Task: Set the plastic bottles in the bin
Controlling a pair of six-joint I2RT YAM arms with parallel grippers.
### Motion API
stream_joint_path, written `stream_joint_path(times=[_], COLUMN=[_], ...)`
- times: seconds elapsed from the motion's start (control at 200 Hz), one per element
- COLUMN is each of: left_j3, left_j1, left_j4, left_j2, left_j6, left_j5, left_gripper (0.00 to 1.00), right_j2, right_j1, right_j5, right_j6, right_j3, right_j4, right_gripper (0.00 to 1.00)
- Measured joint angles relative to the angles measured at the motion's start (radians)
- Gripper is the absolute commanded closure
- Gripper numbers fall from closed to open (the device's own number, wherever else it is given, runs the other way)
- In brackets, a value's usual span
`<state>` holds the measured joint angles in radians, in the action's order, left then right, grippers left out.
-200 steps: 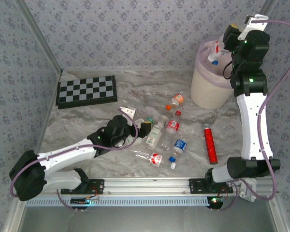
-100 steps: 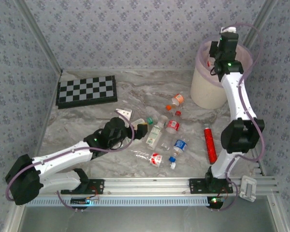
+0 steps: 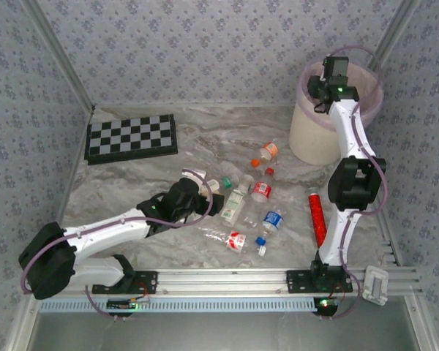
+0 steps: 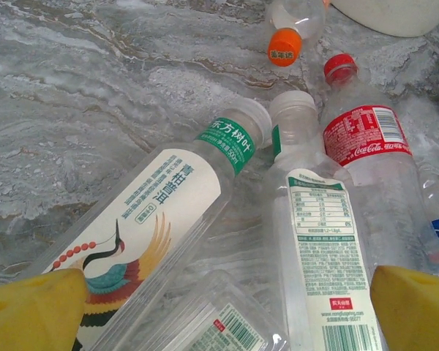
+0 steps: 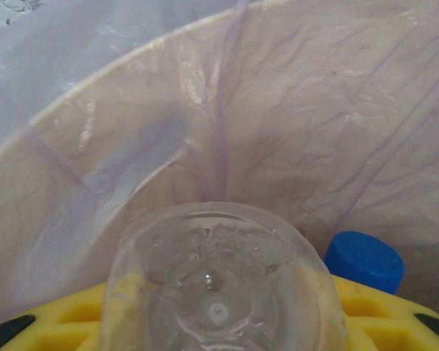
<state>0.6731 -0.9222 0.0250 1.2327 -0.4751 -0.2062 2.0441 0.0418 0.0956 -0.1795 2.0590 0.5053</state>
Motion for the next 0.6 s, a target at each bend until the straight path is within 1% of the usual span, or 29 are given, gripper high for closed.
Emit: stream_joint_path(times=[0.07,0.155,0.245,0.3,0.355,0.6], left_j3=[0.01,0.019,0.026,0.037,0.051,0.074], left_j1=[0.0,0.0,0.0,0.0,0.0,0.0], left_j4=[0.0,0.0,-0.003,-0.008,-0.01,-0.017], left_j2=[0.013,0.034,0.056,0.07,0.083,0.093], left_j6=[0.003,0.004,0.008,0.012,0.015,0.022], left_j5=[0.002,0.009,0.017,0.027,0.037,0.055], left_gripper=[0.01,0.01,0.01,0.01,0.01,0.01], right_j2=[0.003,0.012,0.031,0.032,0.03,-0.004], right_j1=[0.004,0.005,0.006,0.006,0.007,0.015], right_j5=[-0.018,-0.027,-0.027,-0.028,-0.024,-0.004], right_j6=[-0.021,-0.037,-0.038,-0.039,-0.039,-0.028], right_j3=[-0.005,-0.02,-0.028,-0.027,-0.026,-0.031], right_j4=[-0.009,0.006,-0.002,-0.006,-0.005,0.031], right_gripper=[0.28,0.18,0.1,0.08,0.0,0.0])
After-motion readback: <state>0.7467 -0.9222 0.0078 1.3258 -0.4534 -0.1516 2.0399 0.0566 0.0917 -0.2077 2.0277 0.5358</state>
